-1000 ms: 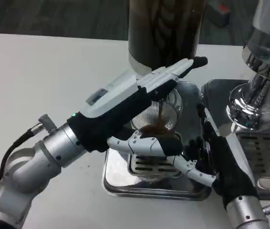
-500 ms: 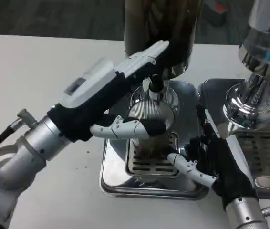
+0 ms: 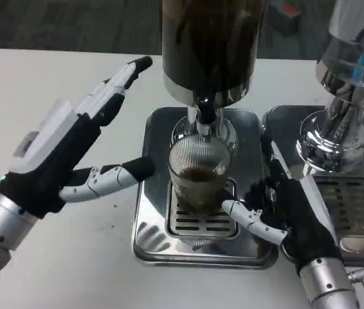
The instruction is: Grasp the cup under the faucet to collect the drink, then remove the cup.
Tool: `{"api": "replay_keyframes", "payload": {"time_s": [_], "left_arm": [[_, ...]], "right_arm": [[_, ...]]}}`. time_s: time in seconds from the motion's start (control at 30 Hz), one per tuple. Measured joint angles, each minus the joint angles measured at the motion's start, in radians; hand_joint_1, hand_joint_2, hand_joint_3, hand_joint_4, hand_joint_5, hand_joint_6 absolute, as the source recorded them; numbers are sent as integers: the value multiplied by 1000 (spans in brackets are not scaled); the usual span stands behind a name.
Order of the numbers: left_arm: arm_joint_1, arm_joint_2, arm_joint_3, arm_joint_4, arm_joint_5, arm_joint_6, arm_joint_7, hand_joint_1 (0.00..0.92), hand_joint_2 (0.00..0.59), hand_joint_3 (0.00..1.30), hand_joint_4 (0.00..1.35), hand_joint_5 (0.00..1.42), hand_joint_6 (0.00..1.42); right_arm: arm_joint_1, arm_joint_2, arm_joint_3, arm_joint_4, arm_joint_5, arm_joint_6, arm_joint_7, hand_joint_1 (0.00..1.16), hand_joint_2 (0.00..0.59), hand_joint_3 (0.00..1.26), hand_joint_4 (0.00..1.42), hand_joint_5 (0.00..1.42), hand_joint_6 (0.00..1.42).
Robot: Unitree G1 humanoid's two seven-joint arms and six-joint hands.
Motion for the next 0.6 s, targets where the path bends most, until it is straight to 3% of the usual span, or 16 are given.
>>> {"api": "replay_keyframes", "payload": {"time_s": [0.3,0.6], "left_arm": [[80,19,14,85,96,85,81,0,119,0,0,16,0],[86,19,-33,169,136,105,111,0,119,0,0,14,0]], "right_arm": [[-17,4,8,2,2,-13,18,691,182,0,0,0,102],[-41,24,13,42,15,-31,37,691,182,0,0,0,106]]}}
